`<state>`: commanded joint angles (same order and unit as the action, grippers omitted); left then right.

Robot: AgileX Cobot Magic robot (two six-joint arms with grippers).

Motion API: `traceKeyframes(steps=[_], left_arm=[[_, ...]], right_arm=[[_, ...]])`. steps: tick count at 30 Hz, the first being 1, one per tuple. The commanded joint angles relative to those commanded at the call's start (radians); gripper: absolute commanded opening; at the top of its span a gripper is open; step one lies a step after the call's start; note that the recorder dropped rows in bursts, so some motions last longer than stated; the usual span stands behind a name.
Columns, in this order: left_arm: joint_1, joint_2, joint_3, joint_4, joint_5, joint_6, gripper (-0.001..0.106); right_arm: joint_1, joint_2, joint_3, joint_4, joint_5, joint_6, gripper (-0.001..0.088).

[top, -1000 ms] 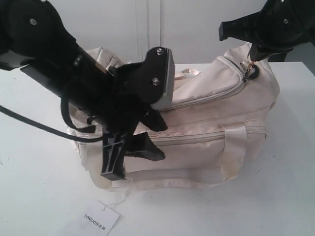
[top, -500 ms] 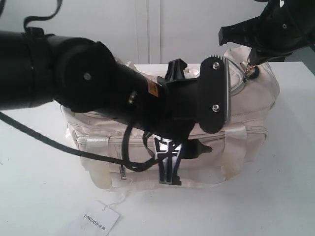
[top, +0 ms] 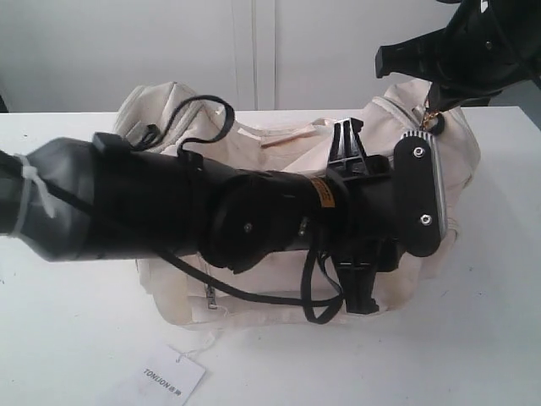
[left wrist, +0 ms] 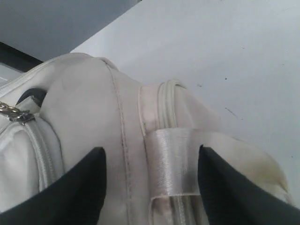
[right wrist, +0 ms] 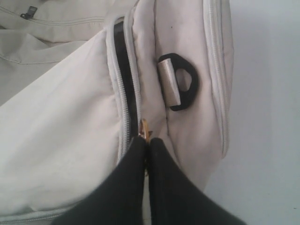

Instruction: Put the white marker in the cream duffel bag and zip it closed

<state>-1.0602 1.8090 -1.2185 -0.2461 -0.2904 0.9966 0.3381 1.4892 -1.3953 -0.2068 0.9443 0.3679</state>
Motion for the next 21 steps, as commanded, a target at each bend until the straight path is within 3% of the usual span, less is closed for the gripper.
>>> traceKeyframes(steps=[7, 16, 21], left_arm=[[0.000, 0.056, 0.000, 0.000, -0.095, 0.000, 0.057], [0.000, 0.067, 0.000, 0.000, -0.016, 0.000, 0.001], [0.000, 0.067, 0.000, 0.000, 0.007, 0.000, 0.000]], right_arm=[[0.000, 0.000, 0.000, 0.000, 0.000, 0.000, 0.0000], [0.000, 0.000, 0.000, 0.000, -0.003, 0.000, 0.0000], [0.000, 0.000, 0.000, 0.000, -0.027, 0.000, 0.0000]])
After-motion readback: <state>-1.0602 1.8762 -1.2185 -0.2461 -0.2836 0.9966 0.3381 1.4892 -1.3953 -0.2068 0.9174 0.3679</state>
